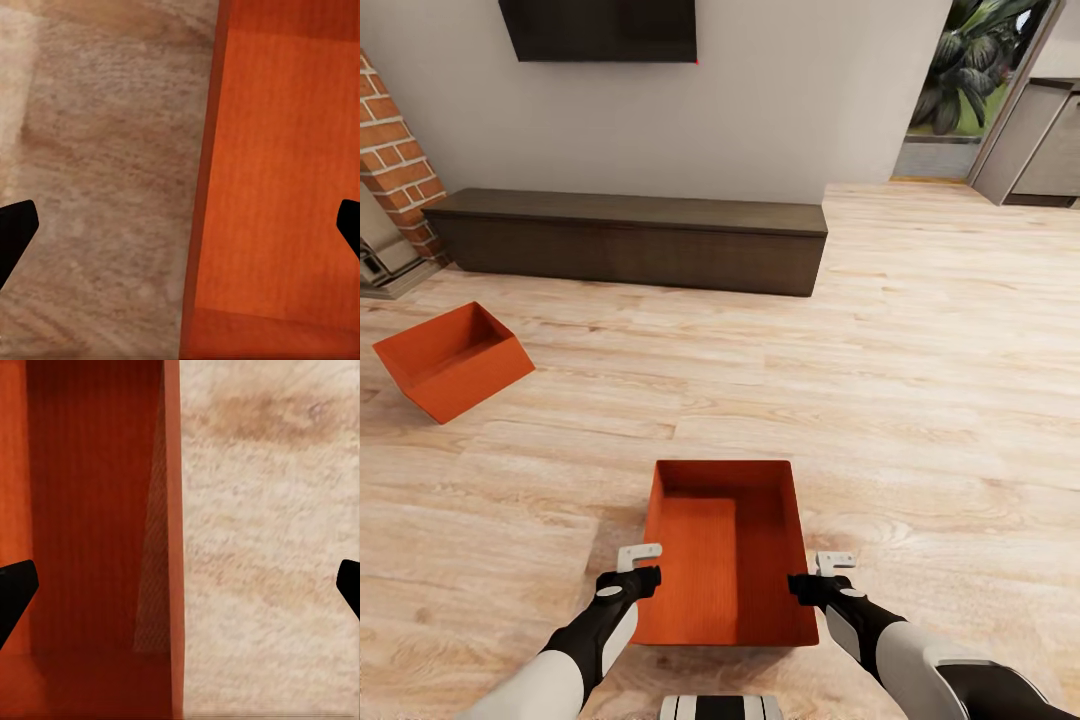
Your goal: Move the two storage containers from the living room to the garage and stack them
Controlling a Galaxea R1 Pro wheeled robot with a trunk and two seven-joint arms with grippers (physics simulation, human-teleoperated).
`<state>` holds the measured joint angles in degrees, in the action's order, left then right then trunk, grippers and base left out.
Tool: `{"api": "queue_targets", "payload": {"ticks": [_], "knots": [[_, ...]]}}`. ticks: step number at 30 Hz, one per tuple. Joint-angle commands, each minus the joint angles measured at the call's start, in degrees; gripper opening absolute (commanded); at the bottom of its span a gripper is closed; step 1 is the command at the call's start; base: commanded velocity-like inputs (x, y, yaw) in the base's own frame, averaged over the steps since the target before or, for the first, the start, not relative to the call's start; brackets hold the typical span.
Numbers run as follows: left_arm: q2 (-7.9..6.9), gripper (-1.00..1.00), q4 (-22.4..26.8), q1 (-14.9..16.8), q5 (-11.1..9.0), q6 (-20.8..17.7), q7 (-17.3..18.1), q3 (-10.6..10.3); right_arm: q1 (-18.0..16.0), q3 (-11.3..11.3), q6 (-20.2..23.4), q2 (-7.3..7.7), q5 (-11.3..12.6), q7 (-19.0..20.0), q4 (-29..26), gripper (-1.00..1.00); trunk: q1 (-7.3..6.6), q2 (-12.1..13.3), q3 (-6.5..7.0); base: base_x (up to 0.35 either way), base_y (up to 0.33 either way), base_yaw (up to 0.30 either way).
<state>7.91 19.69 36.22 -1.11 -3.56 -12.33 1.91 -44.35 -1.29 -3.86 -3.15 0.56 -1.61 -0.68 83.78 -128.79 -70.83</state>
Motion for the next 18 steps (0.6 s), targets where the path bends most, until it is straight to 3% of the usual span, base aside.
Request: {"api": "queue_targets", "payload": {"ticks": [1, 10, 18], "knots": [[0.02, 1.0, 0.1, 0.0, -0.1, -0.3, -0.1, 0.2, 0.0, -0.1, -0.2, 0.0, 0.1, -0.1, 0.1, 1.0, -0.02, 0.0, -0.04, -0.046, 0.0, 0.0], [0.06, 1.0, 0.1, 0.0, -0.1, -0.3, -0.1, 0.1, 0.0, -0.1, -0.2, -0.02, 0.1, -0.1, 0.1, 1.0, -0.02, 0.0, -0.04, -0.023, 0.0, 0.0], [0.04, 1.0, 0.1, 0.0, -0.1, -0.3, -0.1, 0.1, 0.0, -0.1, -0.1, -0.02, 0.1, -0.1, 0.1, 1.0, -0.02, 0.0, -0.04, -0.168, 0.0, 0.0]]}}
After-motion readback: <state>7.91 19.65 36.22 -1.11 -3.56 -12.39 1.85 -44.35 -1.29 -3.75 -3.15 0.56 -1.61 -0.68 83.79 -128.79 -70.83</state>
